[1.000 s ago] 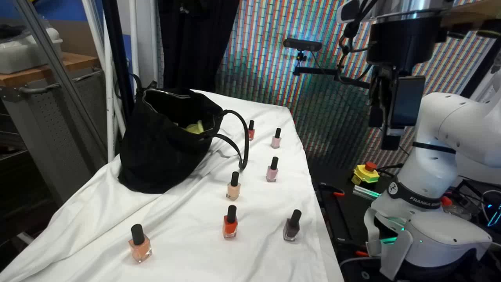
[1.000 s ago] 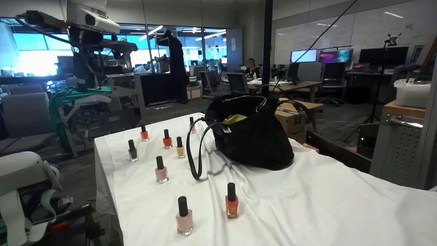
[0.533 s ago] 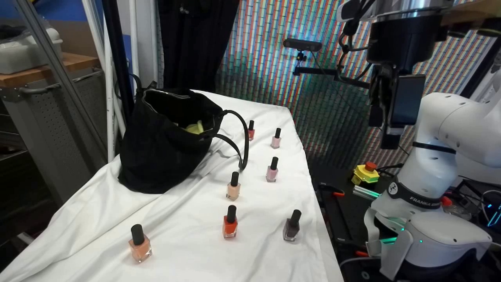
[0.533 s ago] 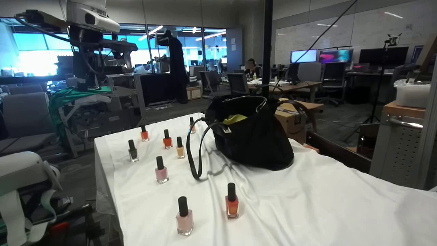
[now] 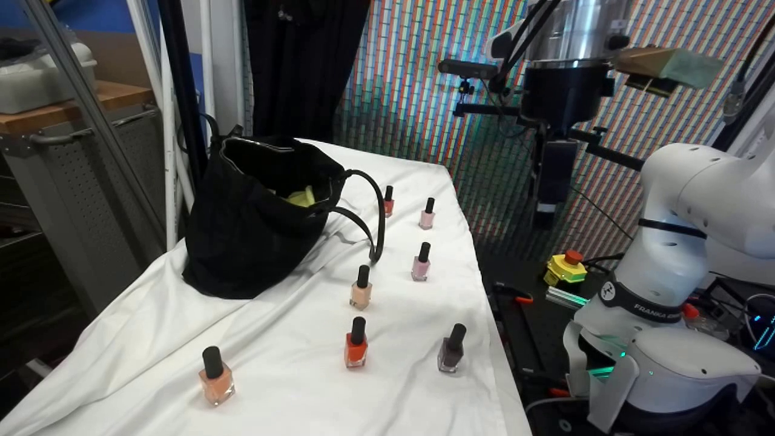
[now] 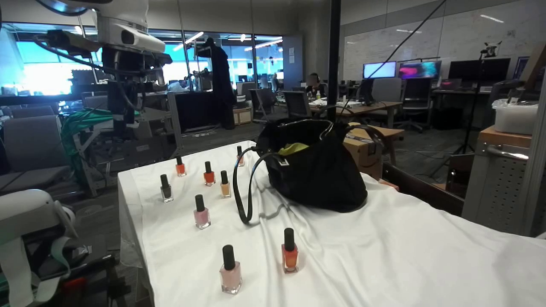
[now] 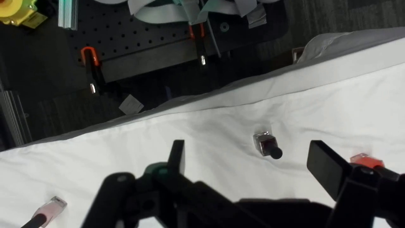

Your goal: Put all the nail polish bottles into the bag

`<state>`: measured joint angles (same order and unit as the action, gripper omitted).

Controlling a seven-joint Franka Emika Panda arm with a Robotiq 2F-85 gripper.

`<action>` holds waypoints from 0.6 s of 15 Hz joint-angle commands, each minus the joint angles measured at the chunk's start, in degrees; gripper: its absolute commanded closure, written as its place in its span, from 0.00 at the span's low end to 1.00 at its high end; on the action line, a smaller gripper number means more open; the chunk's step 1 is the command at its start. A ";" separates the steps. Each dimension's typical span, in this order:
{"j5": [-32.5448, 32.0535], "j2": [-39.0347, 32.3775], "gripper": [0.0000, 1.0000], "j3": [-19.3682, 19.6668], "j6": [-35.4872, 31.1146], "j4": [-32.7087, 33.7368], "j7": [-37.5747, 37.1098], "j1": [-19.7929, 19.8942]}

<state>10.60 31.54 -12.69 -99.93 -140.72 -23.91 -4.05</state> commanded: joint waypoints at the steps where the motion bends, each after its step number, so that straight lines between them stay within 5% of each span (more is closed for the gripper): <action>1: -3.11 -0.35 0.00 1.96 -8.00 -3.69 3.71 1.39; 9: -11.25 -4.47 0.00 4.74 -22.47 -10.51 8.58 3.50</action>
<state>2.44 28.39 -8.65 -117.83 -149.72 -17.49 -1.35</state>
